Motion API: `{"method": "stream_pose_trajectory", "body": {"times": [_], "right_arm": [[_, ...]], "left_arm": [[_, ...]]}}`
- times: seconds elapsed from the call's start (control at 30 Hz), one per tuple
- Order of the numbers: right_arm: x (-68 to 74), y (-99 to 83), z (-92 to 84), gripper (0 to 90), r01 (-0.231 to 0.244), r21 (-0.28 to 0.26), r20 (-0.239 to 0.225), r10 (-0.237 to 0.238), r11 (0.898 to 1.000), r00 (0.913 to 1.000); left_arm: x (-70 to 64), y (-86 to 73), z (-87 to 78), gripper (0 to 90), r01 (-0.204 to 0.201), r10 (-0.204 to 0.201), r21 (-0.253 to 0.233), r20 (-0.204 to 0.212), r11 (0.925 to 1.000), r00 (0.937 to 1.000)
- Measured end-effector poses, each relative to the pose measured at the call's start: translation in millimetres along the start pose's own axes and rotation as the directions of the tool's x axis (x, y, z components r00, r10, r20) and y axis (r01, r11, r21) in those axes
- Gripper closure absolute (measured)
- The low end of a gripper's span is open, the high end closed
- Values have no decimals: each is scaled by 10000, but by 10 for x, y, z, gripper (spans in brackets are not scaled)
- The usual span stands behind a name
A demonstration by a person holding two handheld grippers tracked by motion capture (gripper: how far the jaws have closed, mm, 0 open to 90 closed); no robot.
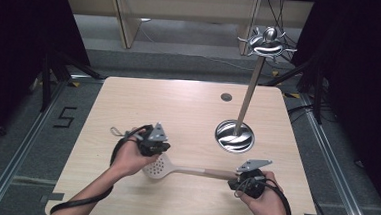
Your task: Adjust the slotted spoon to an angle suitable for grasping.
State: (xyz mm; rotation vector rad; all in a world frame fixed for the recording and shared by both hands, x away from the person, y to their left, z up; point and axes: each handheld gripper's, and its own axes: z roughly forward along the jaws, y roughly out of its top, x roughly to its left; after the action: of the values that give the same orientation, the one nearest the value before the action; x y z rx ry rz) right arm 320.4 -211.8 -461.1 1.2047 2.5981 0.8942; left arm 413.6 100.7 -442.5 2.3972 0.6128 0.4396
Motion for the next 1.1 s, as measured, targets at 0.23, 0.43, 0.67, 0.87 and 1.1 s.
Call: {"method": "stream_pose_trajectory", "body": {"times": [0.23, 0.43, 0.67, 0.87, 1.1], "right_arm": [[23, 55, 121, 900, -350, 507, -290, 365, 9981, 9989], [-60, 118, 182, 900, -699, 755, -205, 716, 9947, 9972], [-85, 159, 257, 900, -1042, 1125, -164, 1067, 9882, 9942], [-111, 196, 305, 900, -1552, 1414, 89, 1555, 9777, 9878], [-144, 225, 352, 900, -1678, 1539, 361, 1642, 9737, 9858]], "left_arm": [[-25, 237, 327, 893, -790, 738, 1420, 413, 9867, 9964], [-97, 278, 558, 893, -888, 738, 2027, 804, 9752, 9940], [-107, 219, 630, 894, -842, 649, 2298, 900, 9696, 9938], [-140, 197, 627, 895, -936, 704, 2477, 1013, 9643, 9924], [-197, 149, 618, 895, -1477, 1090, 2926, 1444, 9448, 9835]]}}
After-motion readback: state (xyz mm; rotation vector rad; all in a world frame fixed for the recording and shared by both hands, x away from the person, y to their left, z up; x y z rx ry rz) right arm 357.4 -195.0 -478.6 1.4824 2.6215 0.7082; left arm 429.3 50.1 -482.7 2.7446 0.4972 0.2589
